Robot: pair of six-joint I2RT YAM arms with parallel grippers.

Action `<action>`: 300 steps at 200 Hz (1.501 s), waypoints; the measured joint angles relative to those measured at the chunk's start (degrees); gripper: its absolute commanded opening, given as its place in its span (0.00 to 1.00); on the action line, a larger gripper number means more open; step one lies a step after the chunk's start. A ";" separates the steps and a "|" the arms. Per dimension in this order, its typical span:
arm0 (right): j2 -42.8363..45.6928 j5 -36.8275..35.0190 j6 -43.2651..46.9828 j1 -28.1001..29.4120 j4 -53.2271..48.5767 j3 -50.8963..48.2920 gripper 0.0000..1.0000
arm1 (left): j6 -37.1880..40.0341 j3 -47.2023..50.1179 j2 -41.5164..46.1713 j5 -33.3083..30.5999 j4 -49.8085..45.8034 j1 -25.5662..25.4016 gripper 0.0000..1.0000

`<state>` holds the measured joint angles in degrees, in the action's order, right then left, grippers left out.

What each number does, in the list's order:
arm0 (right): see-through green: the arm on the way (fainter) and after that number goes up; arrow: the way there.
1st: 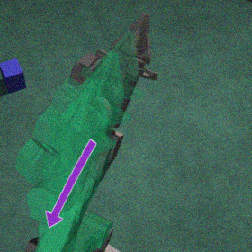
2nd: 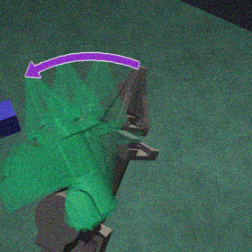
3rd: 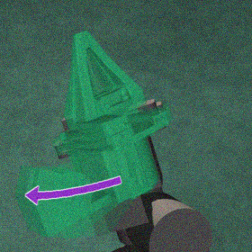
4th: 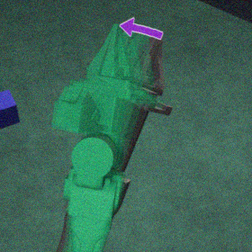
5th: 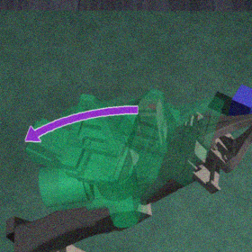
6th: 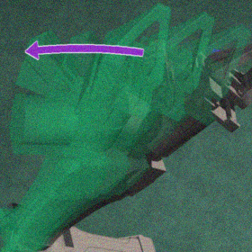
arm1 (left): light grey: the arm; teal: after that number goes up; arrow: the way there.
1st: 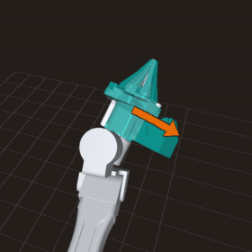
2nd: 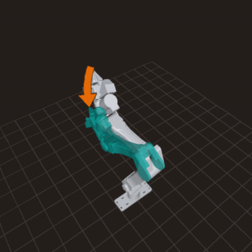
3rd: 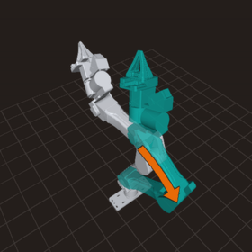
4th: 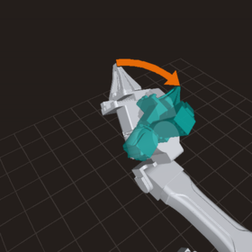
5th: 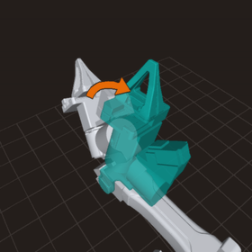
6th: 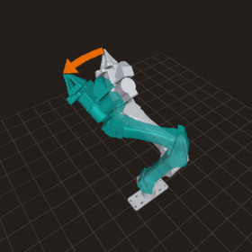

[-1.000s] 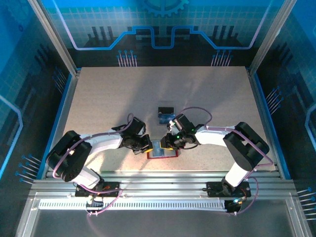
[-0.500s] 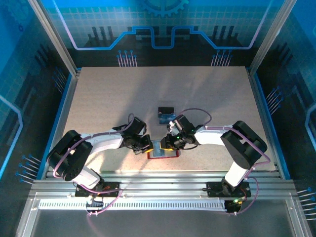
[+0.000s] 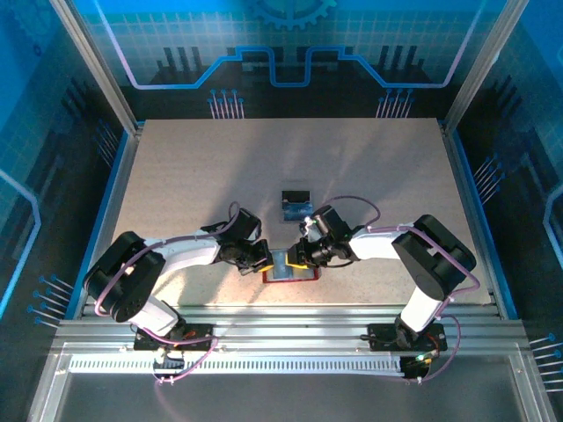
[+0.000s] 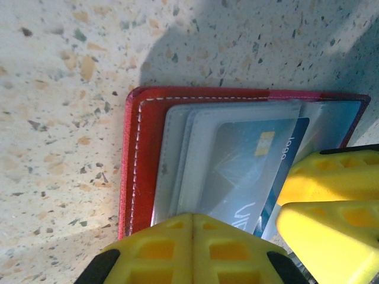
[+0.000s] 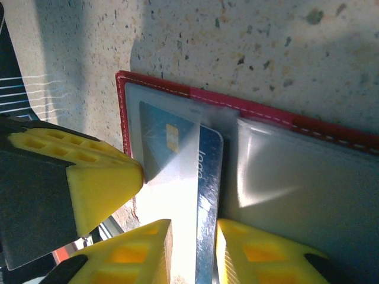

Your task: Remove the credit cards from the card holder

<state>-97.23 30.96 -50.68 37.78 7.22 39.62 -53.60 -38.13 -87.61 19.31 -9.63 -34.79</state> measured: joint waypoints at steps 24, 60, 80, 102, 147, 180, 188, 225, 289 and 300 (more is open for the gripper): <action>-0.26 1.25 -1.46 -0.52 2.69 -1.11 0.23 | 0.00 -0.09 -0.11 0.00 0.02 0.00 0.05; -1.38 3.34 -4.17 -1.44 8.28 -3.13 0.16 | 0.00 -0.33 -0.33 0.00 0.00 -0.09 0.05; -1.79 4.07 -5.51 -1.77 10.93 -4.13 0.14 | 0.00 -0.63 -0.57 0.00 -0.02 -0.20 0.05; -1.81 4.17 -6.23 -1.86 11.96 -4.55 0.12 | 0.02 -0.68 -0.61 -0.02 -0.09 -0.26 0.05; -1.81 4.35 -6.38 -2.23 12.61 -4.79 0.10 | 0.02 -0.74 -0.63 -0.22 -0.26 -0.26 0.06; -1.79 4.55 -6.29 -2.40 12.57 -4.81 0.09 | 0.02 -0.74 -0.63 -0.44 -0.31 -0.28 0.05; -1.77 4.70 -6.29 -2.51 12.55 -4.81 0.09 | 0.02 -0.74 -0.63 -0.44 -0.31 -0.28 0.05; -1.62 5.16 -6.05 -3.08 12.46 -4.90 0.08 | 0.02 -0.74 -0.63 -0.46 -0.31 -0.33 0.05; -0.98 5.55 -5.88 -3.72 12.39 -5.84 0.09 | 0.04 -0.74 -0.63 -0.48 -0.46 -0.33 0.05; -0.92 5.55 -5.88 -3.87 12.35 -5.99 0.09 | 0.07 -0.74 -0.63 -0.57 -0.59 -0.33 0.05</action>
<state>-98.15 36.51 -56.55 33.91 19.57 33.63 -53.54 -38.87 -88.25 18.74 -10.22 -35.11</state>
